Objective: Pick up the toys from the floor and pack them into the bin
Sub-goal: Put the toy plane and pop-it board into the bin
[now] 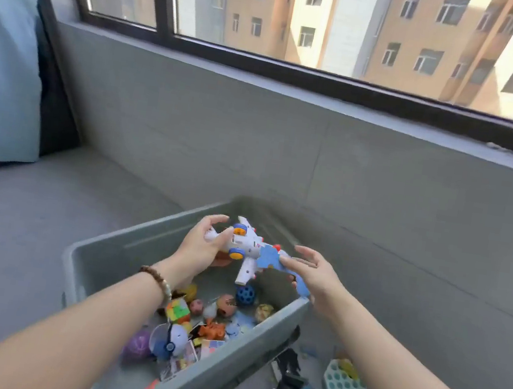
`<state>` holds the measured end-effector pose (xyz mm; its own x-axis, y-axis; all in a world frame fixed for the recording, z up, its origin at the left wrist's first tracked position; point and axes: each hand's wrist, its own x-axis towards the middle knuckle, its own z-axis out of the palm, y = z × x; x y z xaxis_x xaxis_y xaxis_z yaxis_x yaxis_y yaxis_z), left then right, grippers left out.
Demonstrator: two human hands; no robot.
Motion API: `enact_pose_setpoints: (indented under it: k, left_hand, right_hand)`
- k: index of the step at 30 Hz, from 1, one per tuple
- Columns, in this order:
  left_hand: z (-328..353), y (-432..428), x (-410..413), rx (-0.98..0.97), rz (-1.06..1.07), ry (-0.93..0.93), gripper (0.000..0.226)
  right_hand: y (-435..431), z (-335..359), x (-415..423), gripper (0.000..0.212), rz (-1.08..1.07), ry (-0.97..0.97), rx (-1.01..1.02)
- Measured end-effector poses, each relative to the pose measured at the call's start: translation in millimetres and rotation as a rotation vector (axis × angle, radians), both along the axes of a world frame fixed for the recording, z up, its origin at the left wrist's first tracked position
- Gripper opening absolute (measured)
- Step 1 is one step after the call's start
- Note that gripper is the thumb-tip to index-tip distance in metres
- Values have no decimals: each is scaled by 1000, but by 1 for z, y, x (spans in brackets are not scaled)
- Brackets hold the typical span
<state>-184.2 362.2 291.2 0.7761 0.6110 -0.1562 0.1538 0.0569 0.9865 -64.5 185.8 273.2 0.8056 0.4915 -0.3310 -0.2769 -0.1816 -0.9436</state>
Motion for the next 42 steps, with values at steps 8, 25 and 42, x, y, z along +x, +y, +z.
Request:
enact_pose_setpoints:
  k: [8,25,42]
  left_hand:
    - [-112,84,-77,-185,307,173,66]
    - [-174,66,-47,198,38,620,69]
    - [-76,-155,76,1245,-638,397,61]
  right_hand:
    - [73,-87,-17,40,99,7,-250]
    - [62,-103,6,50,507,-598,-731]
    - [-234,-52,51,68,220,-428,-918]
